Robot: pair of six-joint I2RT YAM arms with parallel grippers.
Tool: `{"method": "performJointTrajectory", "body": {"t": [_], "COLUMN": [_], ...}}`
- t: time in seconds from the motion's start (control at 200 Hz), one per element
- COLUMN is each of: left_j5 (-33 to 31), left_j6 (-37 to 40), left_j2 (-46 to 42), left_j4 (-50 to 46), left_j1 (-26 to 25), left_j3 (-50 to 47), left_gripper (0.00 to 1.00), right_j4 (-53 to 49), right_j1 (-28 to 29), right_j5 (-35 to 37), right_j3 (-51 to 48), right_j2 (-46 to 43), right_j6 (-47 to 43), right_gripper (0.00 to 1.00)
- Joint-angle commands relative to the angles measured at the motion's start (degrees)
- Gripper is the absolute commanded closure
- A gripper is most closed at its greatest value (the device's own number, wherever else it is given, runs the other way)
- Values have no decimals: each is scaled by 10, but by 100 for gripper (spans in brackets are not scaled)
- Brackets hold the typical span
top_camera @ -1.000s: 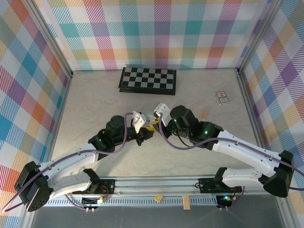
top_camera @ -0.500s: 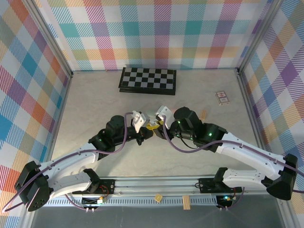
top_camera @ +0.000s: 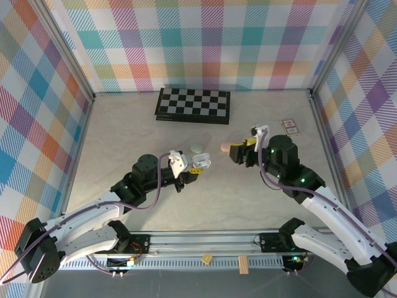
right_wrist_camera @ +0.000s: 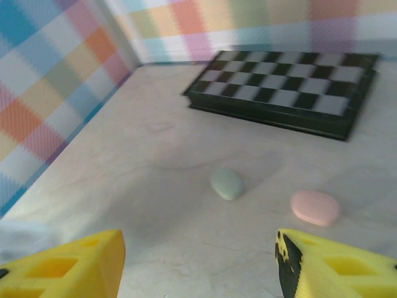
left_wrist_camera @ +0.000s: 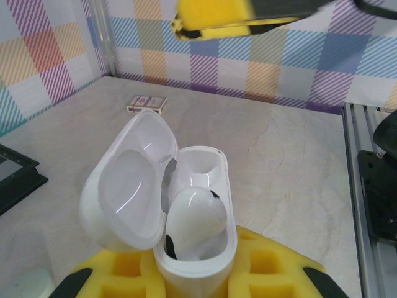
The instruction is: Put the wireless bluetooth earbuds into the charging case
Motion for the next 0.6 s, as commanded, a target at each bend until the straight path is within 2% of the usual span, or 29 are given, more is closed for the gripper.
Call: {"method": "performJointTrajectory", "body": {"t": [0.0,0.17,0.33,0.595], "left_j5": [21,31,28,19], "left_j6": [24,29,25,21], "left_j2": [-15,-15,-25,-39], "left_j4": [22,11,0,-5], "left_j1": [1,2,2,2], "left_j3": [-11,-12,-16,-24], "left_gripper": [88,88,87,87], "right_j4": [-21,-84,-92,-99], "right_j1": [-69,-104,-118,-127], "right_j5": [-61,-55,-60,-89], "right_j3": [0,48,94,164], "right_j2": [47,205,337,492], "right_j6": [73,36,0,-36], "right_gripper": [34,30,29,27]}}
